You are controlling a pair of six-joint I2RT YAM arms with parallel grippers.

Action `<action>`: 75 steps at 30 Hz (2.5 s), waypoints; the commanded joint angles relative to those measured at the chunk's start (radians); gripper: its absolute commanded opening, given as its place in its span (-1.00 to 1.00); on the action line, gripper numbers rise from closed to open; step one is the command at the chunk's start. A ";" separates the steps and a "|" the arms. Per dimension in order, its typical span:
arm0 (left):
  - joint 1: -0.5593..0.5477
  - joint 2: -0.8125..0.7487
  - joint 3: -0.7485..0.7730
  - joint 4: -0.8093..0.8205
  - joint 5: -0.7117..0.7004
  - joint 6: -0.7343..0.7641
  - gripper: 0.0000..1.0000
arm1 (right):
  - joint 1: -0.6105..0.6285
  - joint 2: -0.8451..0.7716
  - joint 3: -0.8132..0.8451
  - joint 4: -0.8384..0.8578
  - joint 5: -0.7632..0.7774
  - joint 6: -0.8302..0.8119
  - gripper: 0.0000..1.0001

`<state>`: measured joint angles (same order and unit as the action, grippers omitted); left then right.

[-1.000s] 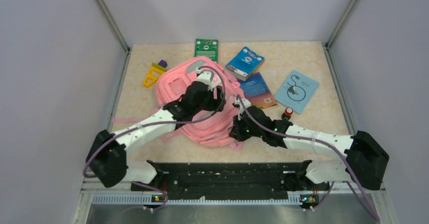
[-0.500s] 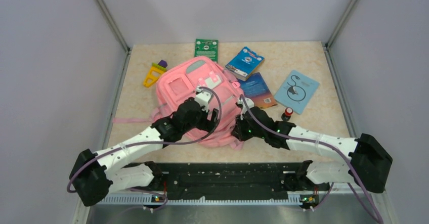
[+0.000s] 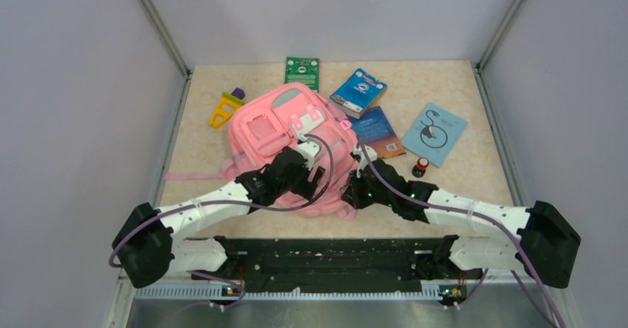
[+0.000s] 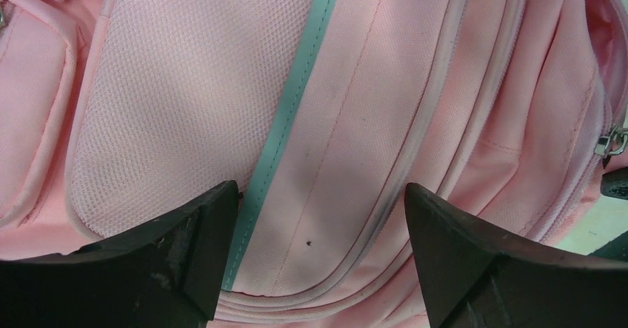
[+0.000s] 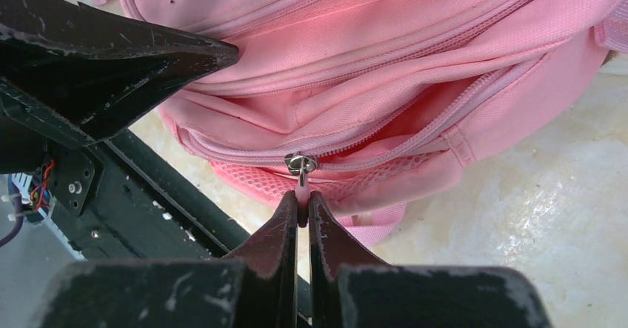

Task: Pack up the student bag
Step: Unzip the student bag at the center of the board.

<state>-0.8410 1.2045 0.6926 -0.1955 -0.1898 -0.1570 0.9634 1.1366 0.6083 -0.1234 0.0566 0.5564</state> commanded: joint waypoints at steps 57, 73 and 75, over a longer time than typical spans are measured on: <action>0.036 -0.017 0.080 0.240 0.056 -0.223 -1.00 | 0.459 0.367 0.285 0.098 0.354 0.298 -1.00; 0.043 -0.065 0.048 0.206 0.017 -0.094 -0.98 | 0.353 0.158 0.290 -0.188 0.474 0.174 0.77; 0.043 -0.055 0.062 0.199 0.010 -0.090 -0.97 | 0.309 0.097 0.287 -0.208 0.451 0.127 0.85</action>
<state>-0.8104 1.1675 0.7162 -0.1268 -0.1200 -0.2821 1.3441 1.3556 0.8440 -0.2703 0.5098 0.7937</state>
